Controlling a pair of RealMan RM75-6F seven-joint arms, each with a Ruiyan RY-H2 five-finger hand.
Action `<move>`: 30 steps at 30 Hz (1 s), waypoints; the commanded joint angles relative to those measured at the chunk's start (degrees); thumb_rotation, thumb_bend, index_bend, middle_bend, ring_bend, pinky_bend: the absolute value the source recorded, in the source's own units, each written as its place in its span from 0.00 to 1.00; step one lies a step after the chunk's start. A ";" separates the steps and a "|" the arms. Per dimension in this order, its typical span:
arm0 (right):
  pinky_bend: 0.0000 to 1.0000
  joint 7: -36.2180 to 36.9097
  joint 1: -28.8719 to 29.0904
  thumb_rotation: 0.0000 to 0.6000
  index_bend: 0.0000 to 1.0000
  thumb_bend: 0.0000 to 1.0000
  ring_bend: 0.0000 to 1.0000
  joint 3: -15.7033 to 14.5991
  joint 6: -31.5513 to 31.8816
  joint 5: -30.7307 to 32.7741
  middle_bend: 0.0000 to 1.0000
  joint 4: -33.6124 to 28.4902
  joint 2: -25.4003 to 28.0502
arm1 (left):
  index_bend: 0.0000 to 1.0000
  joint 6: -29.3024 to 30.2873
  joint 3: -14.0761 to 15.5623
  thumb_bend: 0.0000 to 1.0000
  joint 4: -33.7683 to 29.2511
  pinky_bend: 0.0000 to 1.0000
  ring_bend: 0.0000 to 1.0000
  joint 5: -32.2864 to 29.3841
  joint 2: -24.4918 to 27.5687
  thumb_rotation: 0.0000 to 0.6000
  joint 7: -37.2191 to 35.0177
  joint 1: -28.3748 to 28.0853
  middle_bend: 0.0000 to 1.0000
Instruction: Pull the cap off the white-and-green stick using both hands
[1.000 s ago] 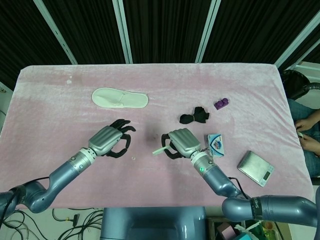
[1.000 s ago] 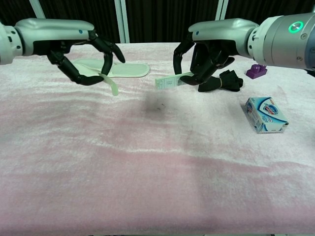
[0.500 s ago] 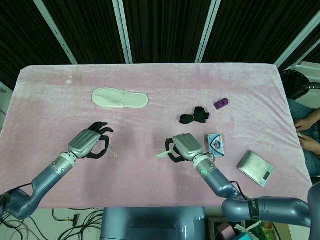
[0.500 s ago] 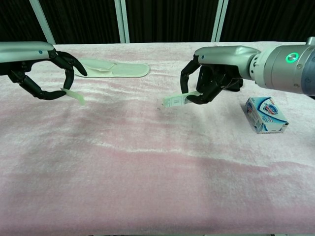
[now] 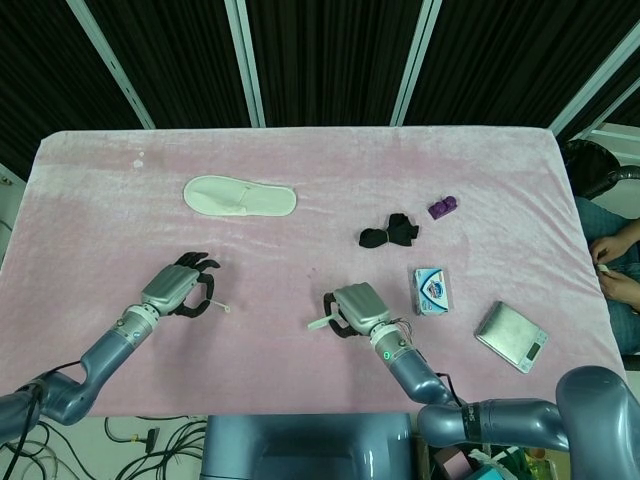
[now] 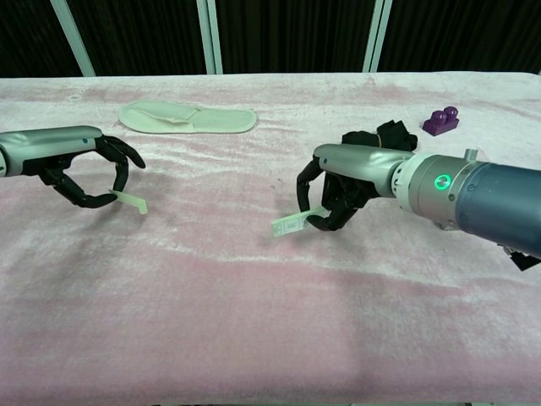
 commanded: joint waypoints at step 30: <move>0.90 0.10 -5.18 1.00 0.08 0.19 0.78 4.74 0.54 3.28 0.76 -9.13 15.14 | 0.15 11.56 0.19 0.19 -13.25 0.00 0.00 6.24 13.73 1.00 0.05 4.85 0.07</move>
